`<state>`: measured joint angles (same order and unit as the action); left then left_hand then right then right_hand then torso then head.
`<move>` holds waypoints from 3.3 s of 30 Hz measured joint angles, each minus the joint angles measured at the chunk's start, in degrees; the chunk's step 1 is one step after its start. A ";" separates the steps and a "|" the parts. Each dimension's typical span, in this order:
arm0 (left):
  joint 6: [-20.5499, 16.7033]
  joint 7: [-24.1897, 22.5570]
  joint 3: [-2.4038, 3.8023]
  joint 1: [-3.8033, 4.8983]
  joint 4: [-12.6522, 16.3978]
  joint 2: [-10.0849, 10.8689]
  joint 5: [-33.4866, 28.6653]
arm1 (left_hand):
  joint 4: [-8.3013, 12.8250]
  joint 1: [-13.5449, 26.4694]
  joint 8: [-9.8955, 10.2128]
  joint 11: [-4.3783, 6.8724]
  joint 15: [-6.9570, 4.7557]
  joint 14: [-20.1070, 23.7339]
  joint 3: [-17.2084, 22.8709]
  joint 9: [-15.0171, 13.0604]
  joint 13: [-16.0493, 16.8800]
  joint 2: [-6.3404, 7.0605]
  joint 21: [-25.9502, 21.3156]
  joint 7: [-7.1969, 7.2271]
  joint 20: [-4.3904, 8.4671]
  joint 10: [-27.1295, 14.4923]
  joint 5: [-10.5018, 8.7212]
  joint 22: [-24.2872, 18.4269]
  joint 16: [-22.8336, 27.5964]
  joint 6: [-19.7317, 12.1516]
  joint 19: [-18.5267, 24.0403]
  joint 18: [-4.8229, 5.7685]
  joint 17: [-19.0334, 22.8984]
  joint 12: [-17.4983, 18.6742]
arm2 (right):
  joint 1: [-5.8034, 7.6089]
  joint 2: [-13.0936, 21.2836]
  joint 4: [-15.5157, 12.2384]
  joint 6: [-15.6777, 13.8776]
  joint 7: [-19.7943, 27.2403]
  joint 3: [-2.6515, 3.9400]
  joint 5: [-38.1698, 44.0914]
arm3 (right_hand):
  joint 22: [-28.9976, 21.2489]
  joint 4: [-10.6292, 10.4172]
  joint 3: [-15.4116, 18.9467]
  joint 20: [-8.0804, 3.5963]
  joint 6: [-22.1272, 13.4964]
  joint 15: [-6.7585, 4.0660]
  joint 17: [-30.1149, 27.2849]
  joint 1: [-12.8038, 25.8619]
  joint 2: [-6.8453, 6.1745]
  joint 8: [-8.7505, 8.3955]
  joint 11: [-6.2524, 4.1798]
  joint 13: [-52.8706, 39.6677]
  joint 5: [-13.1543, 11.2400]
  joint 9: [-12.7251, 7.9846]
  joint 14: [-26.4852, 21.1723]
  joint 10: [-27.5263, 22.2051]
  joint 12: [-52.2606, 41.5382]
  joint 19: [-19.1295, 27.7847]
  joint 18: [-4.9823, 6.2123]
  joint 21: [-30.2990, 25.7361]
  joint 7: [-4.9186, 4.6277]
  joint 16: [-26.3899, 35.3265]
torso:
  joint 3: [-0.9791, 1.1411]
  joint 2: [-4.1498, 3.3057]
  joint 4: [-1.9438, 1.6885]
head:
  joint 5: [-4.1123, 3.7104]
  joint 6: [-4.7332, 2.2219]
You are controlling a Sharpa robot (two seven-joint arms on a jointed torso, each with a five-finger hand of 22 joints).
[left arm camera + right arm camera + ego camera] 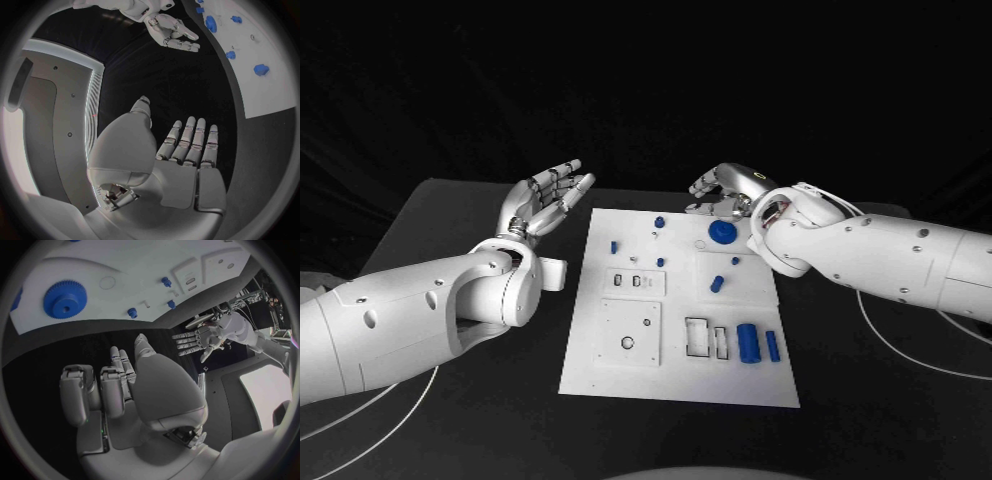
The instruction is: Assemble the parts on the task board
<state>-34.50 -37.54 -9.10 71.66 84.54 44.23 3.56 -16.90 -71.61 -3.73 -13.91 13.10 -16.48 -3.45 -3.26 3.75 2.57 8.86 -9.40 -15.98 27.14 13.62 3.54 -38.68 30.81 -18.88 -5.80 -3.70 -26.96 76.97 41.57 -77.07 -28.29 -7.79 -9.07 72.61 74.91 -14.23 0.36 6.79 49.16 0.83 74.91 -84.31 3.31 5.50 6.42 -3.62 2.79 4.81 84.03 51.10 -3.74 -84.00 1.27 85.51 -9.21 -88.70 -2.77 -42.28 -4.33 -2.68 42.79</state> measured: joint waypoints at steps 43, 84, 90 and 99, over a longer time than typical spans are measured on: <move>0.46 -0.01 -0.06 -0.39 -1.37 -0.69 0.00 | 0.00 0.00 0.00 0.00 0.00 0.00 0.00 0.00 0.00 0.00 0.00 0.00 0.21 0.00 0.00 -0.04 0.00 0.00 0.21 0.00 0.00 0.00 | -0.85 3.42 4.50 4.06 0.24 -0.74 1.19 | 0.02 1.61 3.95 -2.61 0.79 -3.00 0.04 13.07 -2.22 1.42 -5.34 -71.35 3.93 3.36 -0.13 32.81 -86.10 0.25 -0.15 2.33 4.51 -1.11 | 0.04 0.29 0.28 | -2.08 -0.32; 0.60 -0.03 -0.06 -0.40 -1.05 -0.11 0.00 | 0.00 -0.24 0.00 0.00 0.20 0.20 0.00 0.00 0.00 -0.24 0.00 0.00 -0.01 0.00 0.00 -0.08 0.00 0.00 0.41 0.00 0.00 0.00 | -2.14 -1.77 8.83 12.07 -7.64 -0.67 9.01 | 0.00 7.11 -7.42 -1.95 1.59 -2.36 0.01 15.29 -9.90 0.01 -4.20 -71.32 20.85 11.22 0.11 32.89 -86.10 0.10 -0.90 4.28 3.05 -1.07 | 0.02 0.32 0.31 | -2.28 0.47; 0.61 -0.04 -0.06 -0.40 -1.04 0.00 0.00 | 0.00 -0.24 0.00 0.00 0.20 0.20 0.00 0.00 0.00 -0.24 0.00 0.00 -0.01 0.00 0.00 -0.08 0.00 0.00 0.41 0.00 0.00 0.00 | -2.18 -1.69 8.57 12.26 -8.20 -0.68 9.06 | 0.00 7.27 -7.58 -1.96 1.58 -2.36 0.01 15.29 -9.90 0.01 -4.20 -71.31 20.47 11.36 0.11 32.89 -86.10 0.10 -0.90 4.25 3.05 -1.07 | 0.04 0.32 0.27 | -2.32 0.52; 0.61 -0.04 -0.05 -0.40 -1.06 0.03 0.00 | 0.00 -0.24 0.00 0.00 0.20 0.20 0.00 0.00 0.00 -0.24 0.00 0.00 0.00 0.00 0.00 -0.07 0.00 0.00 0.41 0.00 0.00 0.00 | -2.19 -1.38 7.96 11.54 -8.53 -0.68 9.09 | 0.00 7.04 -8.13 -1.95 1.59 -2.36 0.01 15.29 -9.90 -0.21 -3.80 -71.31 20.48 11.68 0.11 32.89 -86.10 0.10 -0.90 4.25 3.05 -1.07 | 0.04 0.35 0.26 | -2.32 0.30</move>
<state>-33.89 -37.58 -9.15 71.26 83.48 44.27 3.56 -16.89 -71.84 -3.73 -13.91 13.30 -16.28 -3.45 -3.26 3.75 2.34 8.86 -9.40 -15.99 27.14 13.62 3.47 -38.68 30.80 -18.47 -5.80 -3.70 -26.96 74.78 40.19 -69.11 -16.75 -16.32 -9.75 81.70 74.90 -7.19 -7.77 4.84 50.75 -1.53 74.91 -69.02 -6.59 5.29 2.62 -74.93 23.26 16.49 84.13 83.99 -89.84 -83.89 0.37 89.75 -6.16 -89.77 -2.73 -41.92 -4.06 -5.00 43.09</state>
